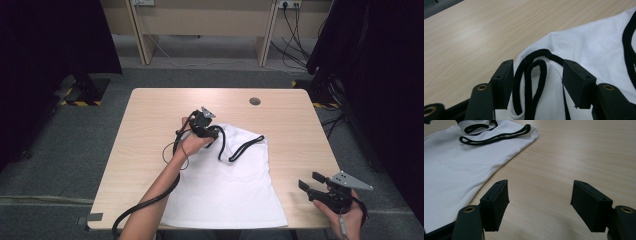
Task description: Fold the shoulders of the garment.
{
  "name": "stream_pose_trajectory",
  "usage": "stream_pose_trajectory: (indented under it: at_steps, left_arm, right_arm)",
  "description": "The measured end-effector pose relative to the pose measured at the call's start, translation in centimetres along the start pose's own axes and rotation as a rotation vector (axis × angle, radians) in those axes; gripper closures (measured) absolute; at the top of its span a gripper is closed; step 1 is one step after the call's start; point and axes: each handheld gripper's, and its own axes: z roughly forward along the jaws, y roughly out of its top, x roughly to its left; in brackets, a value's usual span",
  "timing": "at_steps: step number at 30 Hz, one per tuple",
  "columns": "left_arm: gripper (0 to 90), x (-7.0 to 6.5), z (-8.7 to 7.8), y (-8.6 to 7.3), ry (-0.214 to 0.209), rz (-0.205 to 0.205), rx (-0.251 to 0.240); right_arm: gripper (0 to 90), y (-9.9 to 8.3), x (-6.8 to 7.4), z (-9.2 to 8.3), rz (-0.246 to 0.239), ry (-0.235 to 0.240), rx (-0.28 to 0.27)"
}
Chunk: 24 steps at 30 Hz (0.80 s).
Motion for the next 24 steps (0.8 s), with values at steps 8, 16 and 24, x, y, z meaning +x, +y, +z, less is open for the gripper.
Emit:
stream_pose_trajectory:
  at_steps: [8,16,24]
  left_arm:
    - [59.0,-0.26,0.59,0.08,-0.012,0.069,0.039]
    - [80.2,-0.42,0.65,-0.11,0.002,0.106,0.068]
    - [86.2,-0.32,-0.08,0.06,-0.009,0.085,0.013]
  right_arm:
    - [30.5,0.02,-0.01,0.03,-0.002,0.0,0.004]
    - [30.5,0.03,0.02,0.06,-0.002,0.0,0.007]
    - [30.2,0.04,0.02,0.08,0.0,-0.001,0.008]
